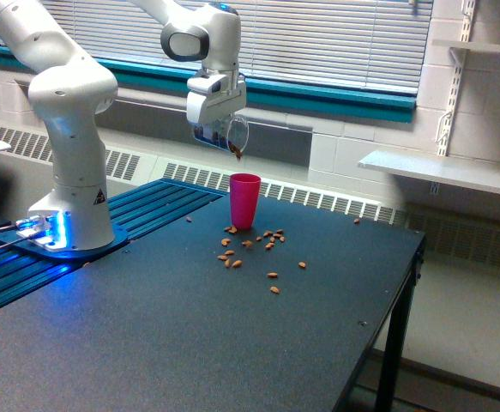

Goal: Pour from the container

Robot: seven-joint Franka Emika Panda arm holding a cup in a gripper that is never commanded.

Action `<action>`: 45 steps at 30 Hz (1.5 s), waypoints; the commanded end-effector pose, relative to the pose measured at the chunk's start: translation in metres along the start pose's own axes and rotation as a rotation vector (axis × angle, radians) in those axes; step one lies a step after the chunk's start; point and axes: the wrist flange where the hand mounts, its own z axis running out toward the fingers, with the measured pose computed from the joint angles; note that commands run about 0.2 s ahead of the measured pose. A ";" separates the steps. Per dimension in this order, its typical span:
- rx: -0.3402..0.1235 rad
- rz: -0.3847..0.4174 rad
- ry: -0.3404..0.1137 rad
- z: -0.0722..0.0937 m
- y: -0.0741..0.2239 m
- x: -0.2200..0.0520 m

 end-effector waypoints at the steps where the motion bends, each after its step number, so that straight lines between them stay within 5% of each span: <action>1: -0.002 -0.013 -0.013 0.000 -0.004 0.002; 45: -0.034 -0.051 -0.080 0.023 -0.029 0.004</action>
